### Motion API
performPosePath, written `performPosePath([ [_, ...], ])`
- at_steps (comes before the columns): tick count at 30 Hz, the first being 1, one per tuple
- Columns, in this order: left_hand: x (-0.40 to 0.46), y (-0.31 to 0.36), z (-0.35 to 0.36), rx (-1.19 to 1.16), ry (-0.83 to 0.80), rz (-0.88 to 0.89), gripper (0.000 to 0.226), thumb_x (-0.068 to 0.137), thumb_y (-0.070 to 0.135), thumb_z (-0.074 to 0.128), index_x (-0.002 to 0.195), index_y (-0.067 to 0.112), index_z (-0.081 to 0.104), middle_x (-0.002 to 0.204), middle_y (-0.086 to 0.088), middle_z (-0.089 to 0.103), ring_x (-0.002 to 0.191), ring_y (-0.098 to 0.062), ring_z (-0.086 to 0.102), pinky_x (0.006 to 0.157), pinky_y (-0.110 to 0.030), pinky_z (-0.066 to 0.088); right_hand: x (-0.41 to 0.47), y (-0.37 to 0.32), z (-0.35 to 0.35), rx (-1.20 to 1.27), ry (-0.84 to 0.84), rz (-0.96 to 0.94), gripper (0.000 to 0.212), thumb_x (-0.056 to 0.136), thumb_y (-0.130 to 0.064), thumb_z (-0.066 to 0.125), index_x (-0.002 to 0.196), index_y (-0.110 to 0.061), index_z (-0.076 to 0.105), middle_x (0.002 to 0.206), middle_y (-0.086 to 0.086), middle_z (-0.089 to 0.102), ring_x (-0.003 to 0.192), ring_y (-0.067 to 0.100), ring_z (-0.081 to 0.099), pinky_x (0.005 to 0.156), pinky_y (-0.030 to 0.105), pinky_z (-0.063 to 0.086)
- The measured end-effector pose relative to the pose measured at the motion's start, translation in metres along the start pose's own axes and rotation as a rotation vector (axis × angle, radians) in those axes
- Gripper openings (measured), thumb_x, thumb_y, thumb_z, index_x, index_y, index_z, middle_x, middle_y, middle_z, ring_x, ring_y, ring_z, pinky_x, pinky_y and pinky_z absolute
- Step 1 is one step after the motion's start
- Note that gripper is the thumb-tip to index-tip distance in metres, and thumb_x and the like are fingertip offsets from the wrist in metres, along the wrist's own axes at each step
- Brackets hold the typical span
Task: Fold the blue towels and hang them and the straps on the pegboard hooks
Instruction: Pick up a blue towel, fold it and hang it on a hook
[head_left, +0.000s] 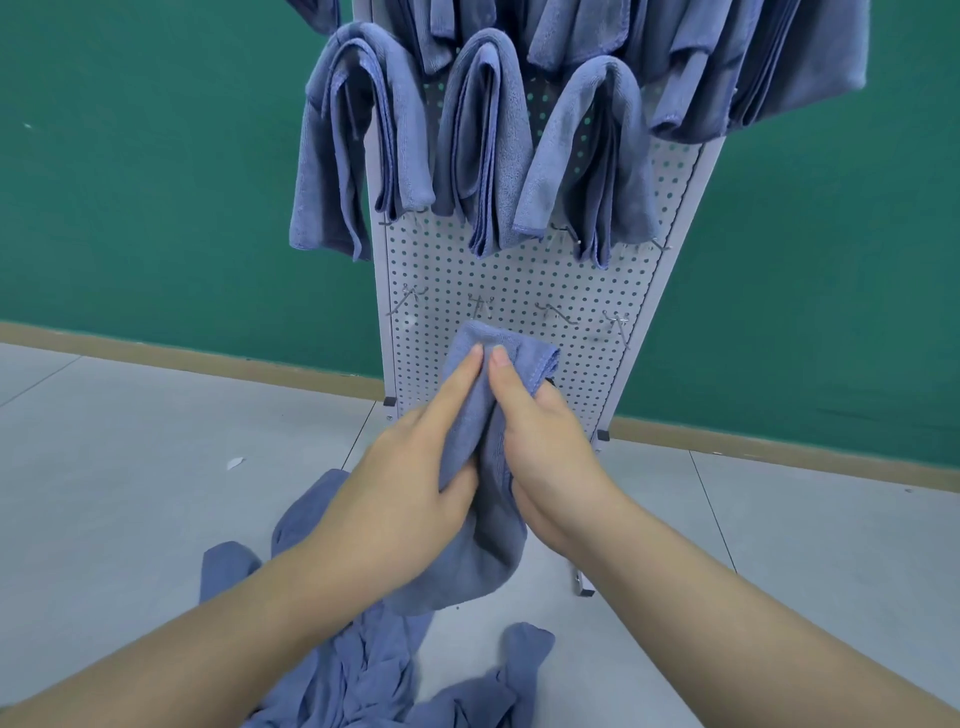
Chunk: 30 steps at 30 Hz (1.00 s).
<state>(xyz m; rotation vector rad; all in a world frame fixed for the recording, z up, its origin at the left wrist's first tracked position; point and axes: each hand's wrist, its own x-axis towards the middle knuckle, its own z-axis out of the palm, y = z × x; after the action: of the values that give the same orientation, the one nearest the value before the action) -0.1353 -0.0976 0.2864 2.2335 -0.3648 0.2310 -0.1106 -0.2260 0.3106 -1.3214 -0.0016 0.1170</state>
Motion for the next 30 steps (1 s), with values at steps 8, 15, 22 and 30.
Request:
performPosePath([
  [8,0.003,-0.007,0.001,-0.02,0.223,-0.03,0.059,0.107,0.026,0.041,0.159,0.049,0.026,0.128,0.006,0.068,0.104,-0.016,0.062,0.085,-0.026,0.044,0.002,-0.005,0.002,0.033,0.053,0.05,0.04,0.108,-0.048,0.044,0.128,-0.02,0.063,0.117,0.0,0.077,0.11,0.015,0.073,0.104,0.039,0.055],
  [15,0.0,0.01,0.007,-0.198,0.261,0.135,0.049,0.108,0.014,0.041,0.148,0.043,0.047,0.14,0.021,0.058,0.129,0.008,0.052,0.098,-0.005,0.037,-0.001,-0.002,0.007,-0.054,0.036,0.017,0.03,0.109,-0.045,0.044,0.109,-0.026,0.068,0.102,-0.004,0.08,0.098,0.01,0.075,0.092,0.034,0.059],
  [22,0.001,0.017,0.018,-0.267,0.206,0.211,0.05,0.107,0.006,0.04,0.151,0.031,0.041,0.141,0.02,0.055,0.135,0.004,0.048,0.107,-0.013,0.039,-0.012,0.002,0.015,-0.045,-0.069,0.04,0.056,0.086,-0.073,0.059,0.124,-0.032,0.062,0.117,-0.007,0.076,0.113,0.01,0.071,0.106,0.039,0.051],
  [30,0.002,0.0,0.013,-0.212,0.123,0.184,0.073,0.099,0.002,0.058,0.16,0.032,0.029,0.164,0.018,0.032,0.151,-0.005,0.031,0.122,-0.039,0.034,-0.011,-0.027,0.002,0.124,0.013,-0.028,0.02,0.109,-0.025,0.05,0.099,-0.019,0.066,0.094,0.006,0.076,0.09,0.017,0.075,0.079,0.029,0.061],
])
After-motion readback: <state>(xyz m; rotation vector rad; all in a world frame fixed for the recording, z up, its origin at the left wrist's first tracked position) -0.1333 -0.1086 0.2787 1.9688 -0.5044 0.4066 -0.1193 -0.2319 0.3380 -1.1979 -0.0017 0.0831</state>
